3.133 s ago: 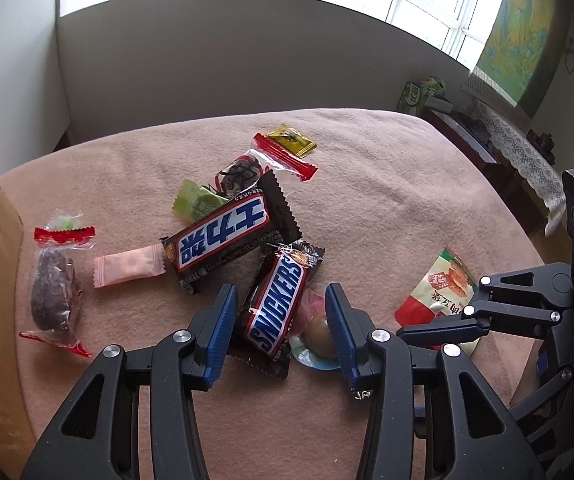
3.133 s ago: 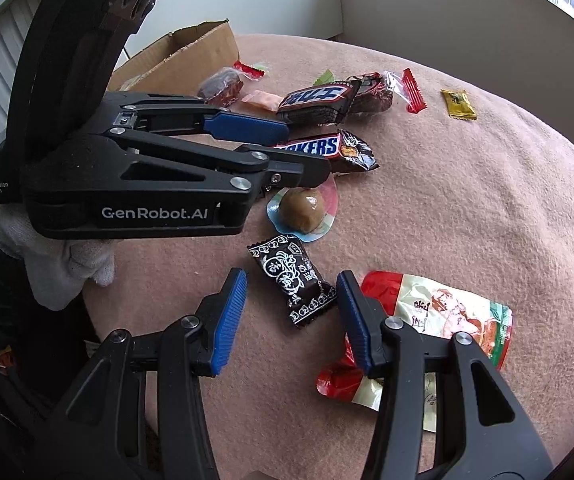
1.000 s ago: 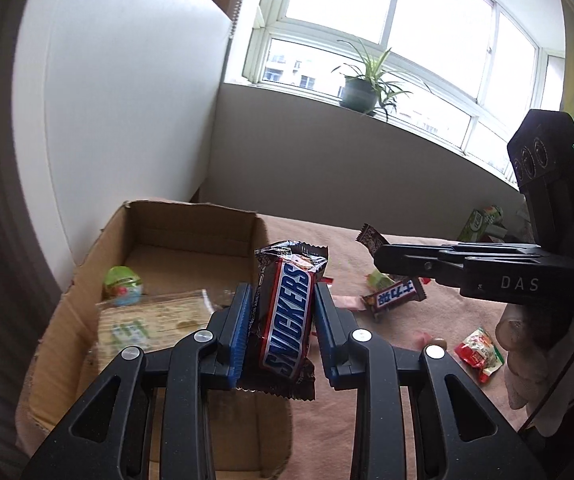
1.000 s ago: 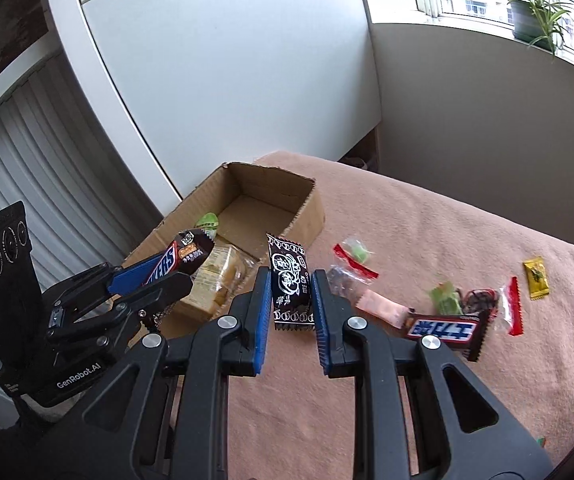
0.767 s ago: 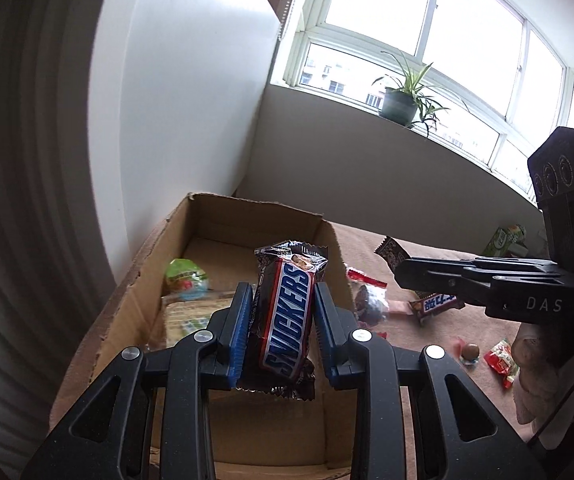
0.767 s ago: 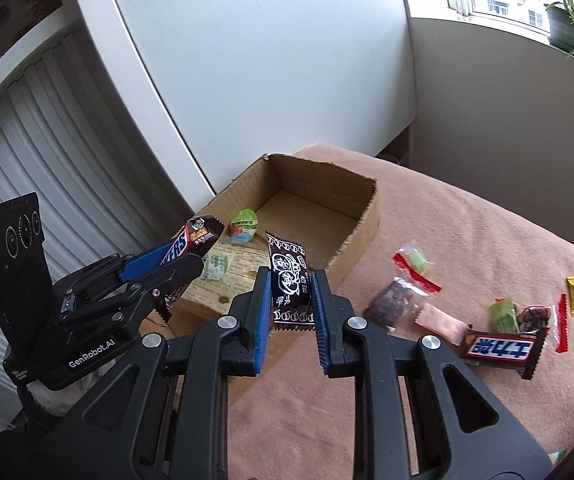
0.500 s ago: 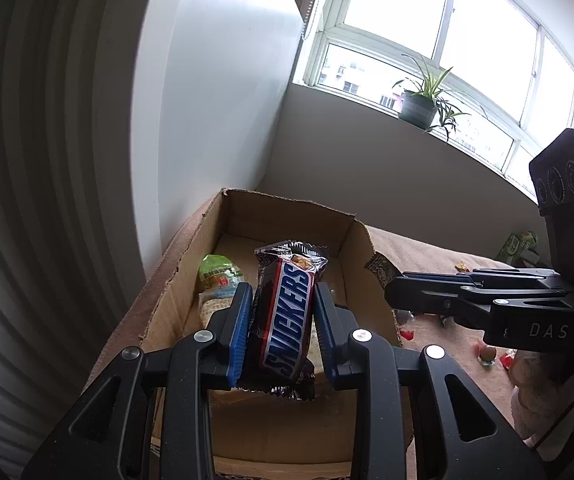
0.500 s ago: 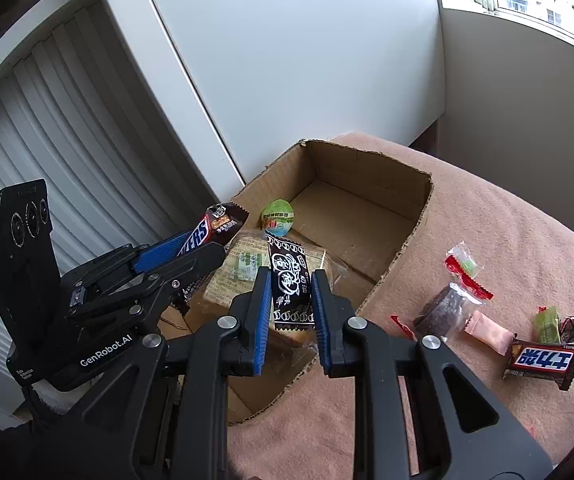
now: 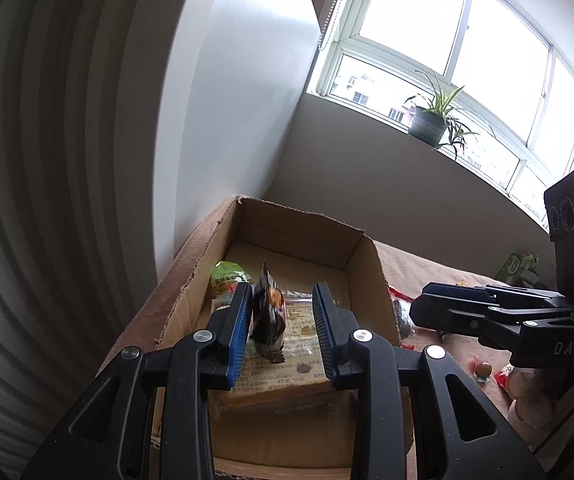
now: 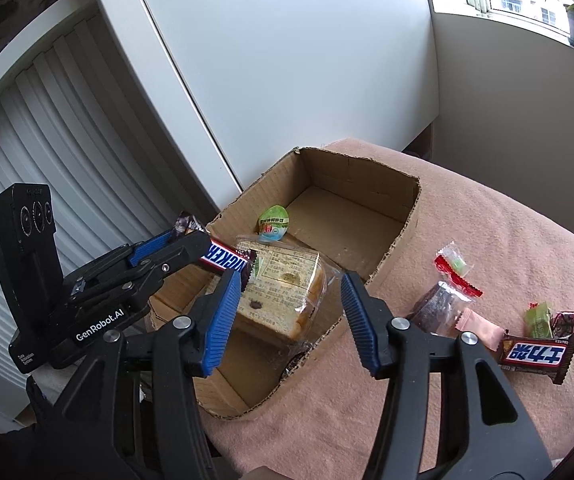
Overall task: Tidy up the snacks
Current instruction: 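Open both tools to drop the snacks into the box, then move both tools back over the remaining snacks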
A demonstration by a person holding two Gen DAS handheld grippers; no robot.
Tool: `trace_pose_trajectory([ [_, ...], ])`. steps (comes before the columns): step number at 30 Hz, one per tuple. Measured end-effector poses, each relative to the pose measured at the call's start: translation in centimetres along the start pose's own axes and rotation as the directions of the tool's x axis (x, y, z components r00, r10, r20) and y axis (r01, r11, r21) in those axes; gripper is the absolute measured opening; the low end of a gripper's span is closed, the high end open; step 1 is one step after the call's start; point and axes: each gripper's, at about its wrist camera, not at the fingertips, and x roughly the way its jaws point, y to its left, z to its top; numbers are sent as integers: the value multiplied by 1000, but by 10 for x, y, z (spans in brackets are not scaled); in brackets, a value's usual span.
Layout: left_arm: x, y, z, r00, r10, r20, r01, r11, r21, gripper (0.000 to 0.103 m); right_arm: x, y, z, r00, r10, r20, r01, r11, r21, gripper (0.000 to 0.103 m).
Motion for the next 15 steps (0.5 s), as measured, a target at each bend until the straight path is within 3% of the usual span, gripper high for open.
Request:
trace_pose_trajectory([
  [2,0,-4,1,1000,-5,1,5,1000,7,29,-6,-3,-2,1000,-14,4,14,1000,-2,63],
  [15,1,-33,7,999,-45,20,45,998,36,29,-46,-44,-15,997,-78,27,76,995,58,63],
])
